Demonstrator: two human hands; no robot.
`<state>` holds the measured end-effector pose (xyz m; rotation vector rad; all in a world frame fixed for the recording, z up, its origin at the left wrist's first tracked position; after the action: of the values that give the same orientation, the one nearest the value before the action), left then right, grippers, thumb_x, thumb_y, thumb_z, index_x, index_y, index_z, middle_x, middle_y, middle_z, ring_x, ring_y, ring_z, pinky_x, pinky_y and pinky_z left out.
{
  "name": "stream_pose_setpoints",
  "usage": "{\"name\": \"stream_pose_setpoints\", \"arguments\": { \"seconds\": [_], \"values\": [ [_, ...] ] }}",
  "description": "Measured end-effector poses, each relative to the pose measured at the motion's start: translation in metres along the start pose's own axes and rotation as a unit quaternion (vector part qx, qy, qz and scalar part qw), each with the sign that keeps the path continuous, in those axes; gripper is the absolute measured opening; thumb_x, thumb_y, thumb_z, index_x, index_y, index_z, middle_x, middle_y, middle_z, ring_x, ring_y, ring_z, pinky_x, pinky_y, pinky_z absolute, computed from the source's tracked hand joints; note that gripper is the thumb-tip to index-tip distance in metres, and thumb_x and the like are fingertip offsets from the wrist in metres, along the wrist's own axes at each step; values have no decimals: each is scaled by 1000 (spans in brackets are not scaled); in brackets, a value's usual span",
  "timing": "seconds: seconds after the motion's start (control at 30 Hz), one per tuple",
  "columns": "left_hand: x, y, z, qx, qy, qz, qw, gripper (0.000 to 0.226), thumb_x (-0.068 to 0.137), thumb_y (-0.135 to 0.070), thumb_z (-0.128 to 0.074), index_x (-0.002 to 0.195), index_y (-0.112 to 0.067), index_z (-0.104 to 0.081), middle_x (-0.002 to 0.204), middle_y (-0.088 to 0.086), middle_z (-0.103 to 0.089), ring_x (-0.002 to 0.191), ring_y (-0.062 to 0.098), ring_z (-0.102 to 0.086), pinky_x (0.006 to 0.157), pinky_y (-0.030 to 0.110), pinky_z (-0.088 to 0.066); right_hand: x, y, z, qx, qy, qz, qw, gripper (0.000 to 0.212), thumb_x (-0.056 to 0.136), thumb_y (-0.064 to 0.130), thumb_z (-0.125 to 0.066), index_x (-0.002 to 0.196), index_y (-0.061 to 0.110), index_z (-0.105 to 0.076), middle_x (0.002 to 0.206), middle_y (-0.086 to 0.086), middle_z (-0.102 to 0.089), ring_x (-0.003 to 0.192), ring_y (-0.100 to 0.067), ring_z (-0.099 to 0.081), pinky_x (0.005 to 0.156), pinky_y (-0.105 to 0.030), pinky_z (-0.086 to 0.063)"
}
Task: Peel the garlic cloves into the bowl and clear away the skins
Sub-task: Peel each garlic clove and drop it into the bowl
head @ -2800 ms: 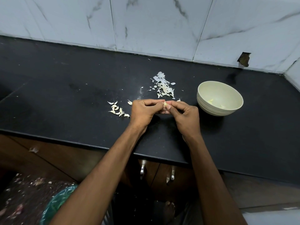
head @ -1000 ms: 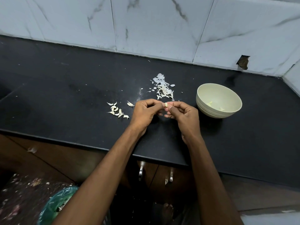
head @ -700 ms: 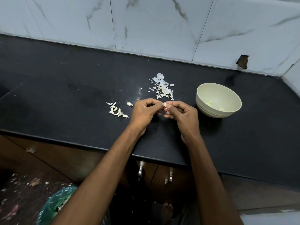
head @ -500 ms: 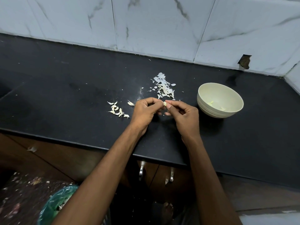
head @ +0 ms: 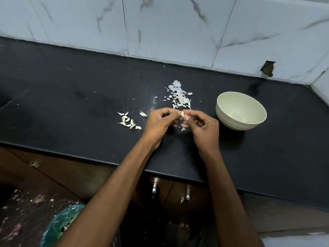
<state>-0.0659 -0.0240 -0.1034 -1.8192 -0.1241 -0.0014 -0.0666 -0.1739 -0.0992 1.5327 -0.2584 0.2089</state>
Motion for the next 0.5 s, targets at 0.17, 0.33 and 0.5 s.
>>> {"name": "stream_pose_setpoints", "arguments": {
  "seconds": [0.17, 0.33, 0.5],
  "values": [
    [-2, -1, 0, -11, 30, 0, 999, 11, 93, -4, -72, 99, 3, -78, 87, 13, -75, 75, 17, -57, 66, 27, -48, 0, 0, 3, 52, -13, -30, 998, 18, 93, -1, -74, 108, 6, -77, 94, -10, -80, 81, -21, -77, 74, -24, -60],
    [-3, -1, 2, -6, 23, -5, 1000, 11, 92, 2, -70, 98, 3, -79, 82, 8, -76, 72, 14, -56, 66, 28, -46, -1, 1, 2, 62, -12, -30, 998, 18, 92, -2, -74, 106, 7, -76, 92, -9, -80, 85, -23, -78, 76, -26, -62],
    [-4, -2, 3, -13, 31, 0, 999, 9, 92, -2, -73, 97, -1, -80, 83, 8, -76, 76, 18, -57, 67, 27, -47, -2, 1, 1, 67, -15, -31, 997, 18, 91, -4, -74, 107, 5, -77, 90, -11, -80, 87, -24, -78, 80, -29, -62]
  ]
}}
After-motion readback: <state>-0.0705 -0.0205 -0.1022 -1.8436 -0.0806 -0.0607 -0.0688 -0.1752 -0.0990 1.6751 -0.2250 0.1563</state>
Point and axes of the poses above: each hand's wrist, its own x-axis towards the middle knuckle, its own z-axis out of the back of the hand, y = z × x, the point moved 2 cm from there along x, towards the middle knuckle
